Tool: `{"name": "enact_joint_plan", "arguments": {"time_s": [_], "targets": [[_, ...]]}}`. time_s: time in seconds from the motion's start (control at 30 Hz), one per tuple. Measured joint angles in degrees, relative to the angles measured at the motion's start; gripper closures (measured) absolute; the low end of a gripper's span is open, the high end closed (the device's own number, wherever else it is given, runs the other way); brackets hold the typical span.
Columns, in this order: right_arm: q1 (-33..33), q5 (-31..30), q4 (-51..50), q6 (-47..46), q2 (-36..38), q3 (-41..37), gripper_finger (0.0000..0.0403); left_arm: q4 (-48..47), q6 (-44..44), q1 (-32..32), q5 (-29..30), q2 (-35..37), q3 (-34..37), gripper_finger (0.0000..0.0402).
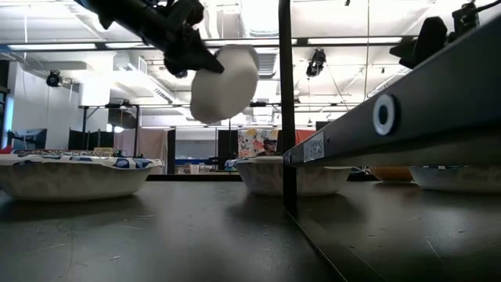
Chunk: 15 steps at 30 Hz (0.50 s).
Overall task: Place and stack bowls onto a shelf
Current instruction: Put the top left white patterned bowl on the shelf
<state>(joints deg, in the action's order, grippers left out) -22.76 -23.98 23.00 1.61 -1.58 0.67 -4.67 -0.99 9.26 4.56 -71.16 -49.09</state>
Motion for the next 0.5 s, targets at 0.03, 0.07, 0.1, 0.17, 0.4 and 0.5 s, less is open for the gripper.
{"name": "enact_joint_plan", "arguments": {"time_s": [0.03, 0.07, 0.1, 0.17, 0.4, 0.5], "targets": [[0.00, 0.00, 0.35, -1.79, -0.01, 0.00, 0.0154, 0.59, 0.28, -0.48, -0.30, -1.05, -0.45, 0.0401], [0.00, 0.00, 0.72, -2.64, 0.00, 0.00, 0.0154, 1.08, 0.43, -0.93, -0.91, -2.01, -0.85, 0.0401], [0.00, 0.03, 0.75, -3.40, 0.02, 0.00, 0.0154, 1.74, 0.46, -1.41, -1.30, -3.09, -1.21, 0.0401], [-0.02, 0.02, 0.38, -4.48, 0.01, 0.00, 0.0154, 2.99, 0.50, -2.34, -2.70, -5.19, -2.29, 0.0401], [-0.02, -1.63, 0.49, -12.31, -0.02, 0.00, 0.0154, 3.79, 3.22, -5.11, -7.62, -12.21, -8.83, 0.0401], [0.00, -1.51, 0.34, -14.72, -0.04, 0.00, 0.0154, 3.77, 4.90, -5.96, -8.61, -14.79, -11.49, 0.0401]]}}
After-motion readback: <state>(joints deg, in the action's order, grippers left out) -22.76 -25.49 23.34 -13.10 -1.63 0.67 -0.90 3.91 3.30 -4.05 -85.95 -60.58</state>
